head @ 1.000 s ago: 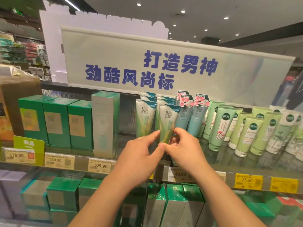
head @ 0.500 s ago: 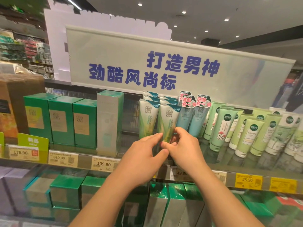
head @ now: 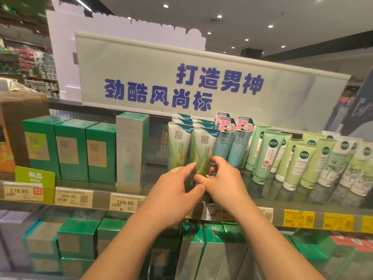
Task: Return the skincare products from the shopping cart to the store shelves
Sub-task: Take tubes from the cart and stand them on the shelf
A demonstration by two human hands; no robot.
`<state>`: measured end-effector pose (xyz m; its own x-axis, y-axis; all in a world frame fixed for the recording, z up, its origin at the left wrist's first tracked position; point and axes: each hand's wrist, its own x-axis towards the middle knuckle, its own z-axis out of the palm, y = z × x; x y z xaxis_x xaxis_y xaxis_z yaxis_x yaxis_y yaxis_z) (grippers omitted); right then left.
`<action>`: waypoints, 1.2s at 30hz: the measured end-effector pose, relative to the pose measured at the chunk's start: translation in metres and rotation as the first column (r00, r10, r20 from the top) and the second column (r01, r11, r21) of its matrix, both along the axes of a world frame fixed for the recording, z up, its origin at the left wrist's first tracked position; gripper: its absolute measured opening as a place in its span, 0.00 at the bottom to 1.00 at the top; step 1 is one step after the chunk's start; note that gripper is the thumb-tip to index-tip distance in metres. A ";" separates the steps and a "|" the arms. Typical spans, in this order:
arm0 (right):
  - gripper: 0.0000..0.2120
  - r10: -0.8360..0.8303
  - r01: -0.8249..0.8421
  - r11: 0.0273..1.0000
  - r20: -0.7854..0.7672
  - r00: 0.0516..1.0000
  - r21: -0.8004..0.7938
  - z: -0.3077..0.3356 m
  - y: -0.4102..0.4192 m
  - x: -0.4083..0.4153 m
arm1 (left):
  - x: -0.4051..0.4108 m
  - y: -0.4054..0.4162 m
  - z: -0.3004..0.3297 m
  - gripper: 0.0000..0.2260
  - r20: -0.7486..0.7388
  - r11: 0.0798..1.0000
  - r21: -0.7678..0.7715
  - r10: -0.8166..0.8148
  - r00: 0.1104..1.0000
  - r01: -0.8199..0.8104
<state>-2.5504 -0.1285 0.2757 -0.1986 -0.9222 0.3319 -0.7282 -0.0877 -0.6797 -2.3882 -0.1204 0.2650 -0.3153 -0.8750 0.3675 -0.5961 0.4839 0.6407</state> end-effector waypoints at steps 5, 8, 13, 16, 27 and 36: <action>0.30 -0.053 0.053 0.999 0.046 0.998 0.000 -0.003 0.006 -0.005 | 0.005 0.003 -0.002 0.33 -0.063 1.000 -0.014 -0.016 0.998 0.015; 0.27 -0.072 0.079 0.994 0.091 0.993 -0.071 -0.005 0.018 -0.007 | 0.010 0.005 -0.002 0.33 -0.127 0.997 -0.028 -0.069 0.989 0.066; 0.20 -0.046 0.108 0.966 0.252 0.967 -0.237 -0.016 0.041 -0.003 | 0.023 0.010 -0.002 0.32 -0.227 0.976 -0.026 -0.215 0.950 0.215; 0.16 -0.048 0.165 0.929 0.335 0.941 -0.332 -0.027 0.052 0.003 | 0.028 0.013 -0.004 0.33 -0.246 0.958 -0.035 -0.286 0.926 0.286; 0.17 -0.214 0.375 0.860 0.423 0.881 -0.346 -0.074 0.102 -0.004 | 0.021 0.030 -0.045 0.33 -0.476 0.844 0.033 -0.457 0.751 0.535; 0.23 -0.419 0.488 0.866 0.373 0.828 -0.112 -0.108 0.157 -0.014 | -0.013 0.039 -0.089 0.32 -0.603 0.653 0.135 -0.543 0.585 0.745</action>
